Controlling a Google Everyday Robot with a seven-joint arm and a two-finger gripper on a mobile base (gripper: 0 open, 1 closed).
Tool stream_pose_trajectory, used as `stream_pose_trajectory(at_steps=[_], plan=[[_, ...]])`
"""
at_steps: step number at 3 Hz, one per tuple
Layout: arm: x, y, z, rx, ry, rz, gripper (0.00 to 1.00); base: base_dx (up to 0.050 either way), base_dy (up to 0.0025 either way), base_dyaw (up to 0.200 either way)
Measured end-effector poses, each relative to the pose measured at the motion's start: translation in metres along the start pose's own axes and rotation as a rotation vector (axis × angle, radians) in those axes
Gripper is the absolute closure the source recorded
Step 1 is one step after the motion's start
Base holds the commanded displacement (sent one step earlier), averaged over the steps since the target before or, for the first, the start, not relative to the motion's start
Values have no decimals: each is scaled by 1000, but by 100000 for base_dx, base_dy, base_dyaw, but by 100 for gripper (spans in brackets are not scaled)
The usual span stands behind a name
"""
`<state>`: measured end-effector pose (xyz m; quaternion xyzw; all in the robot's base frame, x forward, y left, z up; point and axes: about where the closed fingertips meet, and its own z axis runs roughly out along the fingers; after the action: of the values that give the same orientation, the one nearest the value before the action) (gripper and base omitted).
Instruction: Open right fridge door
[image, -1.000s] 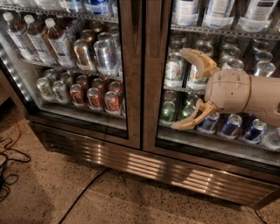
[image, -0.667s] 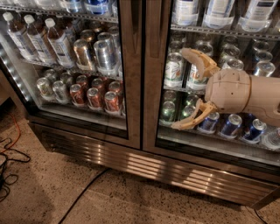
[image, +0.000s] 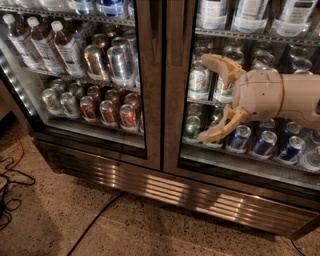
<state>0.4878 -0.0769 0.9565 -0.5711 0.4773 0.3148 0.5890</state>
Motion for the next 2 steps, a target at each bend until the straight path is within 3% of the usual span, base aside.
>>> stream_pose_trajectory(at_steps=[1,2], plan=[[-7,-5,-5,-37,64,95,0,0,0,0],[-7,-4,-3,-38,63,123,0,0,0,0]])
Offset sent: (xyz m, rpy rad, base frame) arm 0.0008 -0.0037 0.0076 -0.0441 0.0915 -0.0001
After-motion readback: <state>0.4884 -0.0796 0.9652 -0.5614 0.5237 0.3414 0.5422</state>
